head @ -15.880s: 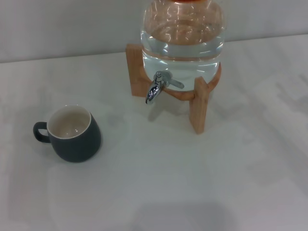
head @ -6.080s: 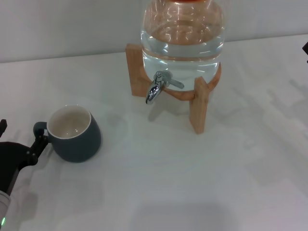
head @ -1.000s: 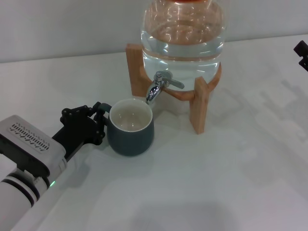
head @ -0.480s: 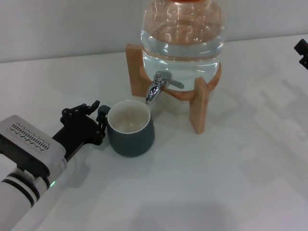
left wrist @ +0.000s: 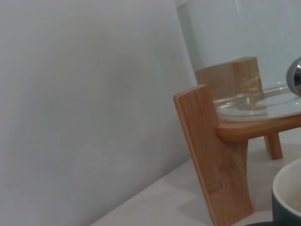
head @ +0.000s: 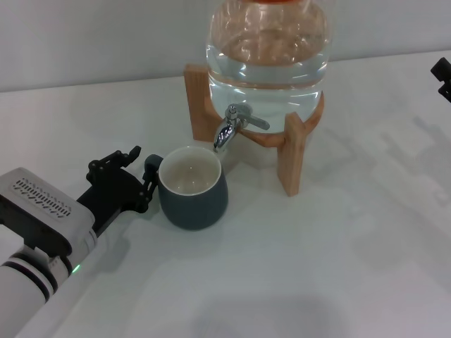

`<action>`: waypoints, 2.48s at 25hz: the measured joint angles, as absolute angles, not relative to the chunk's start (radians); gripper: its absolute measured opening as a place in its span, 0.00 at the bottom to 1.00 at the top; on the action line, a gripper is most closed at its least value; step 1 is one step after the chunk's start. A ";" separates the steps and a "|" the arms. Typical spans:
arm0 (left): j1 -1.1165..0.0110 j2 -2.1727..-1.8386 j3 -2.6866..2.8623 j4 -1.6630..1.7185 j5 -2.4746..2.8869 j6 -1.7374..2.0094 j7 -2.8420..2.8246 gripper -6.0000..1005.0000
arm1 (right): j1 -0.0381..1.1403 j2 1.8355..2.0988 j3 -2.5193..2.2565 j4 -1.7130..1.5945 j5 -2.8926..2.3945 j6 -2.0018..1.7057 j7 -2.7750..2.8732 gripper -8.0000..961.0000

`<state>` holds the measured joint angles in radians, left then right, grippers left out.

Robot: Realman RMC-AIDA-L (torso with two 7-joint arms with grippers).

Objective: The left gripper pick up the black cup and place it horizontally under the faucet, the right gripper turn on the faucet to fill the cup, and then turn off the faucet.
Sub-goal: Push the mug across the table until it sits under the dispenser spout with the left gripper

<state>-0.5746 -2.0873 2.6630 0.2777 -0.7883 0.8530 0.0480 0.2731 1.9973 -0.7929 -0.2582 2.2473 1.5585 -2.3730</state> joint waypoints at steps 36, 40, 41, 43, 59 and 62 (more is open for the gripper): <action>-0.463 -2.089 2.661 0.320 -0.792 0.887 0.103 0.66 | 0.270 1.999 -0.813 -0.259 2.247 1.570 -2.370 0.88; -0.452 -2.090 2.659 0.321 -0.794 0.889 0.123 0.66 | 0.272 1.999 -0.816 -0.259 2.247 1.570 -2.370 0.88; -0.449 -2.091 2.659 0.321 -0.794 0.889 0.128 0.66 | 0.272 1.999 -0.816 -0.259 2.247 1.570 -2.370 0.88; -0.443 -2.092 2.659 0.321 -0.795 0.892 0.140 0.66 | 0.270 1.999 -0.816 -0.259 2.247 1.569 -2.370 0.88; -0.432 -2.092 2.657 0.319 -0.843 0.910 0.183 0.66 | 0.265 1.999 -0.818 -0.259 2.247 1.571 -2.370 0.88; -0.432 -2.091 2.657 0.315 -0.882 0.911 0.211 0.66 | 0.266 1.999 -0.818 -0.259 2.247 1.571 -2.370 0.88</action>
<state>-0.4319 -2.0910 2.6568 0.3148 -0.8819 0.9109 0.2111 0.2661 1.9988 -0.8177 -0.2592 2.2473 1.5708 -2.3700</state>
